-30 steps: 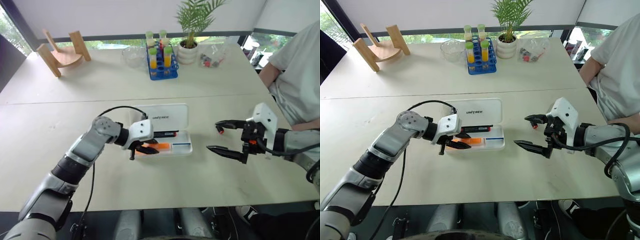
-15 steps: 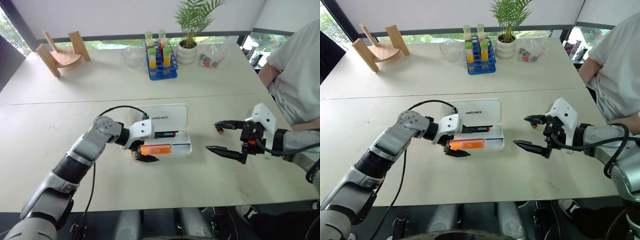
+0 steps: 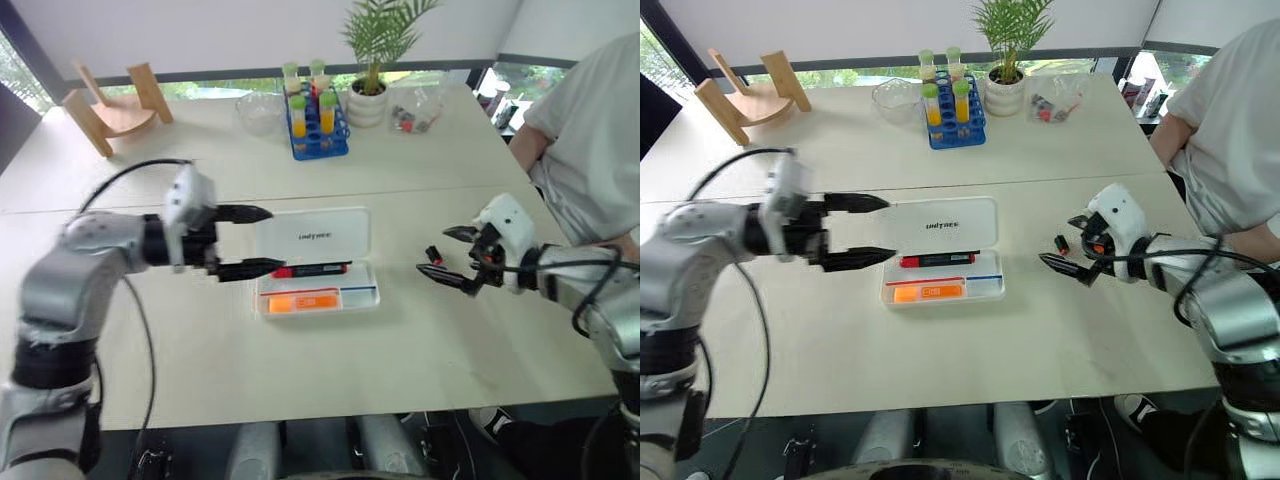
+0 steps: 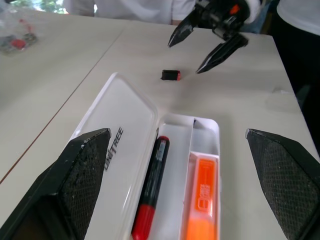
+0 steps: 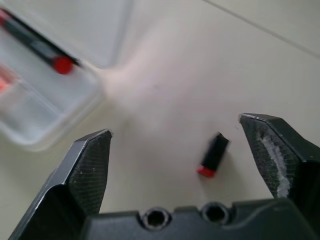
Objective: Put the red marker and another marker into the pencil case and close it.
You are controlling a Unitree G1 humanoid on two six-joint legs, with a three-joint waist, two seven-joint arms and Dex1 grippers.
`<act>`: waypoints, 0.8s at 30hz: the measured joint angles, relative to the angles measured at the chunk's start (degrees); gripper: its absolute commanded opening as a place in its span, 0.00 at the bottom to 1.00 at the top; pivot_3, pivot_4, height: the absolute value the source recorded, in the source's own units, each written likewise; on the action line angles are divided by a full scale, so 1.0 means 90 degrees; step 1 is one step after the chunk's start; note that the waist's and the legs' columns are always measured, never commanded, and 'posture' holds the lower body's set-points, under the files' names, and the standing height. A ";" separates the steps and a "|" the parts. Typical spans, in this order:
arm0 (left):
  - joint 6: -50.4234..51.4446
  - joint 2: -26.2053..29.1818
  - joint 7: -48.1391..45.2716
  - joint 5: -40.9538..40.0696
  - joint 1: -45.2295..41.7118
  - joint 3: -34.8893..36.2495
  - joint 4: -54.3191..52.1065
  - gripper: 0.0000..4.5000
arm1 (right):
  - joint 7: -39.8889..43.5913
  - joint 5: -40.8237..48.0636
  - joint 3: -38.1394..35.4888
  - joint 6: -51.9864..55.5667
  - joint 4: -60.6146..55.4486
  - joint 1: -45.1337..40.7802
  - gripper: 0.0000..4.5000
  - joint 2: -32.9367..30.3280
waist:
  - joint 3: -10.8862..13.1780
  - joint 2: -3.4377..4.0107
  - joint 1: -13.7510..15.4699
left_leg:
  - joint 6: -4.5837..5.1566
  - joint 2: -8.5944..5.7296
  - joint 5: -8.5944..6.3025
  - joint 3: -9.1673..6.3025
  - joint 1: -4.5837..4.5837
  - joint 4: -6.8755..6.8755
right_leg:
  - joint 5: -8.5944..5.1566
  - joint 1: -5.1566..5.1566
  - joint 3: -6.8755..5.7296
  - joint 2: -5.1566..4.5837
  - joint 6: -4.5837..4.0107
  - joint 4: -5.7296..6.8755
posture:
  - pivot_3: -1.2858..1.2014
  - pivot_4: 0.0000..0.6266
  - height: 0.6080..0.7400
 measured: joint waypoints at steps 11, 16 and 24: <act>0.0071 0.0655 0.0304 -0.0604 0.1215 0.0868 -0.0691 0.99 | -0.0541 -0.0636 0.0654 0.0722 0.1373 -0.0908 1.00 0.0741 | 0.0005 -0.0020 -0.0029 | -0.0001 -0.0003 0.0001 0.0003 0.0004 0.0007 | 0.0001 0.0008 0.0001 -0.0005 0.0001 -0.0002 | 0.52 0.24 1.00; 0.0032 0.0662 0.0511 -0.0700 0.1403 0.0875 -0.0737 1.00 | -0.0561 -0.0655 0.0644 0.0788 0.1512 -0.0974 0.60 0.0937 | -0.0001 -0.0030 -0.0043 | -0.0001 -0.0002 0.0001 0.0002 0.0012 0.0005 | 0.0001 0.0013 0.0002 -0.0002 0.0000 -0.0001 | 0.52 0.24 1.00; -0.0140 0.0881 0.0512 -0.0713 0.1441 0.0924 -0.0642 1.00 | -0.0419 -0.0626 0.0574 0.0850 0.1315 -0.0858 0.01 0.0851 | -0.0004 -0.0036 0.0009 | -0.0001 -0.0004 0.0000 0.0002 0.0010 0.0003 | 0.0001 0.0013 0.0001 -0.0005 -0.0001 -0.0002 | 0.52 0.24 1.00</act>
